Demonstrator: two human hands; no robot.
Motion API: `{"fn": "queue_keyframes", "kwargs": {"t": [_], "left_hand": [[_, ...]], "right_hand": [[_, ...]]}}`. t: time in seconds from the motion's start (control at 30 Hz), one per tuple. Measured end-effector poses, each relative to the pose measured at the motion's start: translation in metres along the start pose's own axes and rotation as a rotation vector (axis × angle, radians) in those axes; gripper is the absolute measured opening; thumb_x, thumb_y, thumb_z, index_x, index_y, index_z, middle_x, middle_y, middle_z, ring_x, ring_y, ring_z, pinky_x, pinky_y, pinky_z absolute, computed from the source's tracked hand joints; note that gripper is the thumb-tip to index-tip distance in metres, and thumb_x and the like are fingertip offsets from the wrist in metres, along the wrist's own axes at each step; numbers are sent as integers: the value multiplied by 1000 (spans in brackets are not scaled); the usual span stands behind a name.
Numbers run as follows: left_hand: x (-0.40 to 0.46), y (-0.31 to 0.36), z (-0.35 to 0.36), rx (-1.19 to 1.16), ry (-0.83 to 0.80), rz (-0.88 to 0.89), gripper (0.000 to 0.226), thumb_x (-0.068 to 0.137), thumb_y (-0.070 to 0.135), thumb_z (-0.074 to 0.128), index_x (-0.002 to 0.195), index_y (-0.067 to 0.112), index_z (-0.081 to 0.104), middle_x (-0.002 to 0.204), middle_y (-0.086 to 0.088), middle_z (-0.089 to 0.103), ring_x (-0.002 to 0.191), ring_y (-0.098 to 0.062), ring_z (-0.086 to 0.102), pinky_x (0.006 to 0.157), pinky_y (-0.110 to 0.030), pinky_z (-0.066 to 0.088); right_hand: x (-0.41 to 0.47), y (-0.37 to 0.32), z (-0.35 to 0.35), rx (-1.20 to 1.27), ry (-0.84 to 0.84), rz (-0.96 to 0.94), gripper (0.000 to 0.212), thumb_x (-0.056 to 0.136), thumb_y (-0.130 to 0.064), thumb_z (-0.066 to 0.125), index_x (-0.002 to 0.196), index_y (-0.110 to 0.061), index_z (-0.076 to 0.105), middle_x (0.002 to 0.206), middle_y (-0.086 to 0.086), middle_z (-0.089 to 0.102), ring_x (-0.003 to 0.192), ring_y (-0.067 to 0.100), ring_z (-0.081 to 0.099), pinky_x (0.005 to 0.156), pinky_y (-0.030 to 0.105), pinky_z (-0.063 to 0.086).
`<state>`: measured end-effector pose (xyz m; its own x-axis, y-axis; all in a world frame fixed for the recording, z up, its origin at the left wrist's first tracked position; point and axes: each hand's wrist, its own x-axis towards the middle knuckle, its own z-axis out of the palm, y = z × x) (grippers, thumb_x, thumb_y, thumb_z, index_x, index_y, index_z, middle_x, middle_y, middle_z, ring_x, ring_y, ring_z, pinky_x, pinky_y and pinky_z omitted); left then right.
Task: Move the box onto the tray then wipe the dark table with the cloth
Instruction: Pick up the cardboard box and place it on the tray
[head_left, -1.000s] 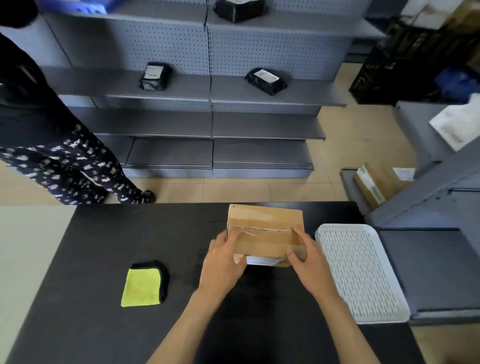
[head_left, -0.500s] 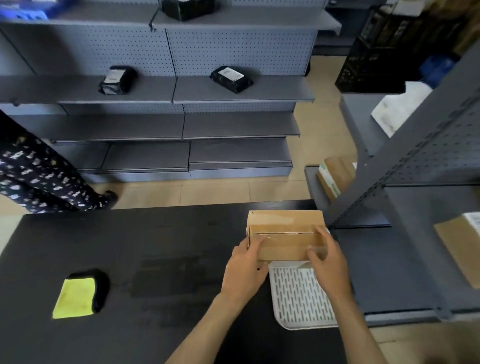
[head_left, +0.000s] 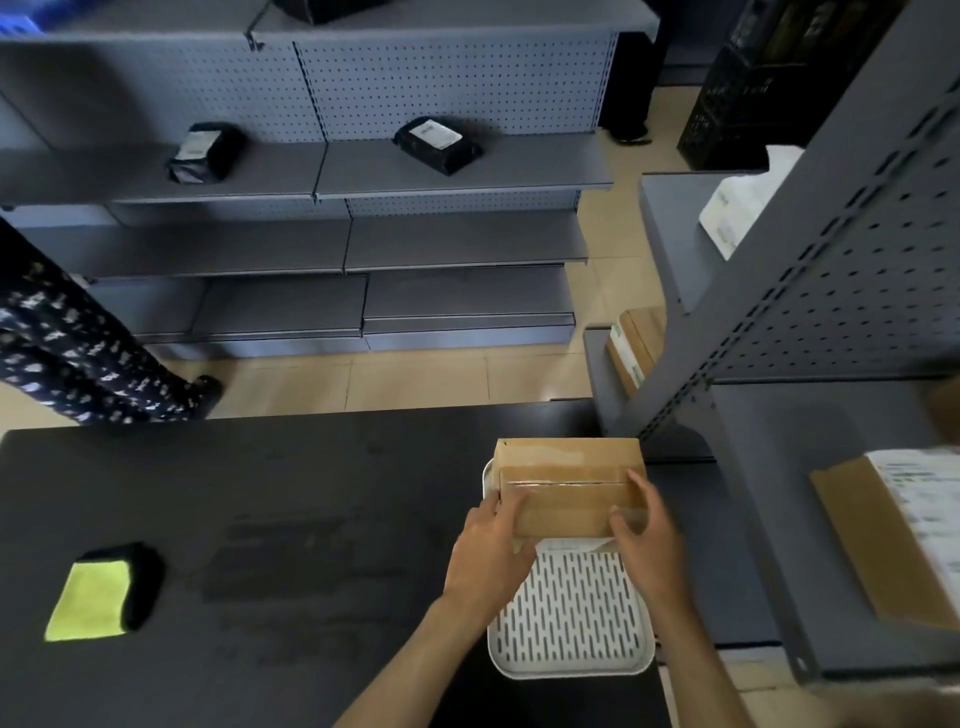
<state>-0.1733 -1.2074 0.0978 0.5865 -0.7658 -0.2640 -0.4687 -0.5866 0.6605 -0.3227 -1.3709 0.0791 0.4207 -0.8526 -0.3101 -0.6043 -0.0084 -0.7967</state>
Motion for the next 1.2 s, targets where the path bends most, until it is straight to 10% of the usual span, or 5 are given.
{"fn": "queue_keyframes", "kwargs": {"t": [0.47, 0.73, 1.2], "left_hand": [[5, -18, -8, 36, -106, 8, 64, 93, 41, 63, 148, 43, 29, 155, 5, 40, 136, -20, 44, 105, -40, 46], [-26, -53, -53, 280, -63, 47, 62, 96, 37, 58, 153, 36, 31, 157, 2, 38, 138, -22, 43, 108, -46, 47], [-128, -278, -198, 422, -64, -96, 58, 102, 36, 46, 156, 30, 27, 157, 2, 36, 139, -24, 39, 105, -43, 46]], "right_hand": [[-3, -6, 15, -292, 28, -79, 54, 97, -29, 61, 148, -38, 44, 166, -6, 24, 151, 28, 28, 117, 57, 35], [-45, -55, 69, -513, -5, -374, 38, 97, -25, 60, 136, -23, 59, 147, 2, 50, 139, 26, 42, 118, 53, 34], [-171, -128, 280, -696, -242, -560, 39, 99, -30, 58, 138, -33, 57, 144, -12, 54, 138, 8, 46, 112, 32, 40]]}}
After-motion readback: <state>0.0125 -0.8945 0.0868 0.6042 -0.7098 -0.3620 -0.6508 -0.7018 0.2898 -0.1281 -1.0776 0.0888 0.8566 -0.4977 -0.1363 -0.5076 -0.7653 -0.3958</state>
